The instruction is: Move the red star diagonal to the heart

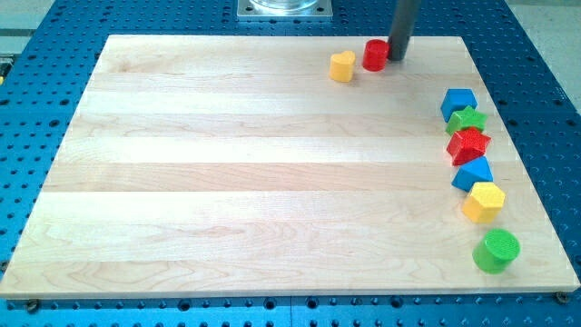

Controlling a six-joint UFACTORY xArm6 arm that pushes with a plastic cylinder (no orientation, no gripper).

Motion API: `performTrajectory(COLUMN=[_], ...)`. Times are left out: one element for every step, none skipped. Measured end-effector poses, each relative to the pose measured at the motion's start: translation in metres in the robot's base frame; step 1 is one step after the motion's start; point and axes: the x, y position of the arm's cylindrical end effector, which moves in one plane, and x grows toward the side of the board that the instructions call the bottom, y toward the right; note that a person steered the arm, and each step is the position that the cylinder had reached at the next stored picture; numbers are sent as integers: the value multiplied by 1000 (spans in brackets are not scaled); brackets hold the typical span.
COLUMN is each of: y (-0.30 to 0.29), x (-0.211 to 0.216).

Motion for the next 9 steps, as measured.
performTrajectory(y=[-53,0,62,162,162,137,112,112,77], x=[23,45,49,89,189,248,247,239,208])
